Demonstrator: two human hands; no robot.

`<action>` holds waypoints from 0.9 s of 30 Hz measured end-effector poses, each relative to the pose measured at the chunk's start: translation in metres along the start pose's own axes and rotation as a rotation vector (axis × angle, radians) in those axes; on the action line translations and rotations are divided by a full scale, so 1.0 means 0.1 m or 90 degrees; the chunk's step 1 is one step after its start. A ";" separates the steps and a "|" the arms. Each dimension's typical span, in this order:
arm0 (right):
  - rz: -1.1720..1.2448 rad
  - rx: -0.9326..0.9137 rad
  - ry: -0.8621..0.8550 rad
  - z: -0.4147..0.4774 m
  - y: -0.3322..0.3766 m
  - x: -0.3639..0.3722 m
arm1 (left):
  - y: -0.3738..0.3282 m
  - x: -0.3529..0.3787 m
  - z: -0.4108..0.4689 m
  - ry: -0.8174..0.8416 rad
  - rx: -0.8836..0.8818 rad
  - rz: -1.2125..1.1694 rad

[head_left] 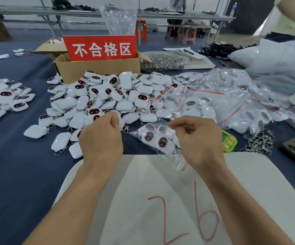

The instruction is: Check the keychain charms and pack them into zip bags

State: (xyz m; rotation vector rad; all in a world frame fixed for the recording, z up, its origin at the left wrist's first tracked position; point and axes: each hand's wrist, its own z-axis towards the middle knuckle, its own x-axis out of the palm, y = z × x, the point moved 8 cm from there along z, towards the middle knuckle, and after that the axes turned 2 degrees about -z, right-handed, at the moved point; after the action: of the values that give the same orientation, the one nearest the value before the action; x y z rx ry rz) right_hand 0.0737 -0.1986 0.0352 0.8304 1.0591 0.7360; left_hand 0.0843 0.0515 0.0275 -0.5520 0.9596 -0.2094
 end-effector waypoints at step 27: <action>0.465 0.140 0.346 -0.16 0.03 0.50 | -0.54 0.27 -0.33 0.299 -0.060 -0.717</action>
State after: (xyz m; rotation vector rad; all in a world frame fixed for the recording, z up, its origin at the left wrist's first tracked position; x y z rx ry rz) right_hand 0.0744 -0.1511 0.0116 1.2708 1.3391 1.5425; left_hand 0.0759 -0.0167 0.0219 -1.1241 1.0150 -1.3522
